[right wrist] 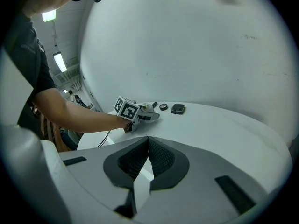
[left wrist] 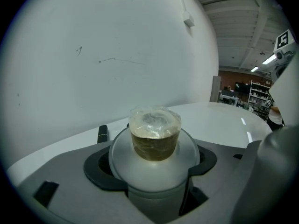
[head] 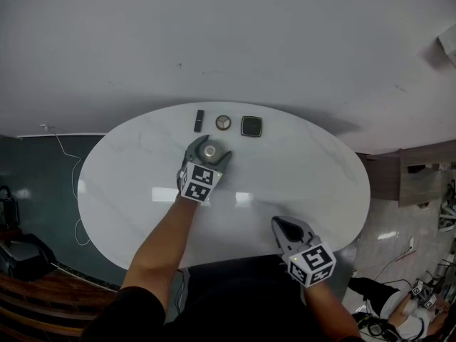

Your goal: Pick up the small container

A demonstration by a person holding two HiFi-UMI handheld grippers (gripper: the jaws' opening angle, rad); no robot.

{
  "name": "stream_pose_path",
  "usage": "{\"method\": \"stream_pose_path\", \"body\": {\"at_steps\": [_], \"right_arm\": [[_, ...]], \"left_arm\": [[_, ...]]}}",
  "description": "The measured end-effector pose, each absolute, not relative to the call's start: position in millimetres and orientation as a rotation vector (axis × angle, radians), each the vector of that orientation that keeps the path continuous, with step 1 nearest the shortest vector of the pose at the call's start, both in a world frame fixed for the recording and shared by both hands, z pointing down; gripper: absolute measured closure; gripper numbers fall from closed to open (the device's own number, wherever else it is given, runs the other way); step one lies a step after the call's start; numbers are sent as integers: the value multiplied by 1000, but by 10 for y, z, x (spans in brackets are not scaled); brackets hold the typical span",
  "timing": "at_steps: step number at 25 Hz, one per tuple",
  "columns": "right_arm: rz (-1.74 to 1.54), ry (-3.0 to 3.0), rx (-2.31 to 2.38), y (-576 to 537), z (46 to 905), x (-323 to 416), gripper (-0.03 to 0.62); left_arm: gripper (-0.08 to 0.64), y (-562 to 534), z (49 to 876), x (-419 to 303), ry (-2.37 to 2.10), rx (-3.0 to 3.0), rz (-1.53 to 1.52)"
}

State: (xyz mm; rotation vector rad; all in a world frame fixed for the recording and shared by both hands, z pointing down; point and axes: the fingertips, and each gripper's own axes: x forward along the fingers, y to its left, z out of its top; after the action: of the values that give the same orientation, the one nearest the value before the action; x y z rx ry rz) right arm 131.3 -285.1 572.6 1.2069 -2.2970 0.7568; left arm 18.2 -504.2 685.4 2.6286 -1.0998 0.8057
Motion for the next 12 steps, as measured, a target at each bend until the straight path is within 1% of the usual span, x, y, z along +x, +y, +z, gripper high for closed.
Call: {"method": "stream_pose_path", "body": {"at_steps": [12], "right_arm": [[731, -2354, 1229, -2942, 5591, 1221, 597]], "left_arm": [[215, -4927, 6772, 160, -961, 2588, 956]]}}
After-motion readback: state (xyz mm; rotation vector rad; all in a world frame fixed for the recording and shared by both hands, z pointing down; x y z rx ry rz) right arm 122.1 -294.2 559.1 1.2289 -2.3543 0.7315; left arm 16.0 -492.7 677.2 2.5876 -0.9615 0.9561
